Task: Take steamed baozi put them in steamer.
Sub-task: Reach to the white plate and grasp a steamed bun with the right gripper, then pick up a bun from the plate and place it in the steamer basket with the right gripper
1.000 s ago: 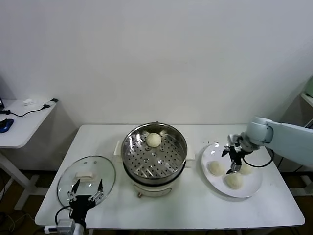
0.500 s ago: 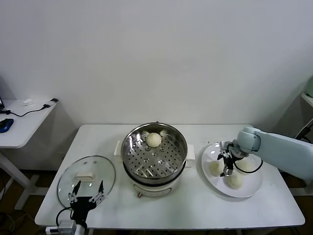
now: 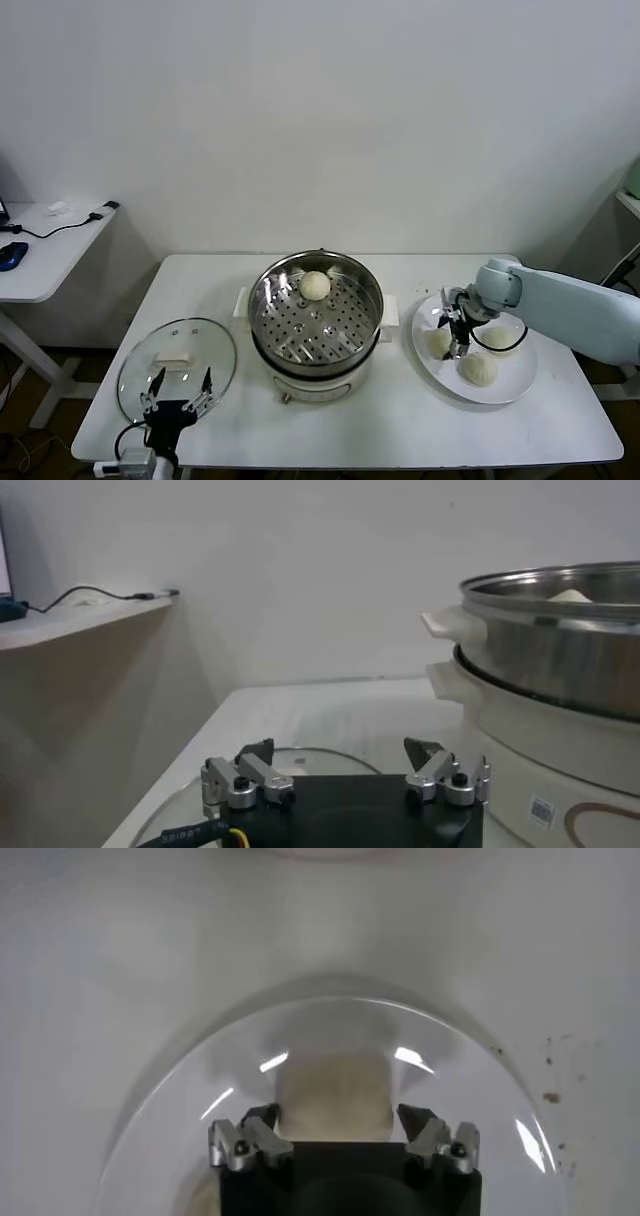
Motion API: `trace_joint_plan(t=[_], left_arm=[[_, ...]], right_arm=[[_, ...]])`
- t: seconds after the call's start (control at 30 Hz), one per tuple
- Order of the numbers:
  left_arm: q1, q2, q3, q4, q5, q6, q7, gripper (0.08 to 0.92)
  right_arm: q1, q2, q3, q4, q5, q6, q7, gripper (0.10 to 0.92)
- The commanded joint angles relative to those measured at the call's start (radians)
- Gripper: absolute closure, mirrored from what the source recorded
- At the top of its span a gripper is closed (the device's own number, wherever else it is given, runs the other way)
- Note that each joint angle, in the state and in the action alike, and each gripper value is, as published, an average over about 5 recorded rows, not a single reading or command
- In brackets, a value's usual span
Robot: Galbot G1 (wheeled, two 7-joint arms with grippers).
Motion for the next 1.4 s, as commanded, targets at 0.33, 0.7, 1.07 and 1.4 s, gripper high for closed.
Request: trace_joint_plan(t=[0.33,0.7,1.07,1.4], left_arm=[[-0.002,0.002,0.006,-0.002,0.006,0.004,-0.002,0.177],[-0.007,0.009,0.031,-0.013,0.019,0.014,-0.002,0.177],[-0.027,0.015,0.042,-0.015,0.027,0.025,0.001,0.177],[-0.029,0.010,0.039,-0.008,0.024,0.024,-0.001,0.177]], right_arm=[[0.337,-0.092,-0.173,0.138,0.126,0.010,-0.037,0.368],[0.805,0.045,-0.318,0.333,0.449,-0.039,-0.038,0.381],[0.754,0.386,-0.225,0.422,0.727,-0.232,0.164,0.381],[0.562,0.602,-0.213,0.280,0.705,-0.278,0.244,0.380]])
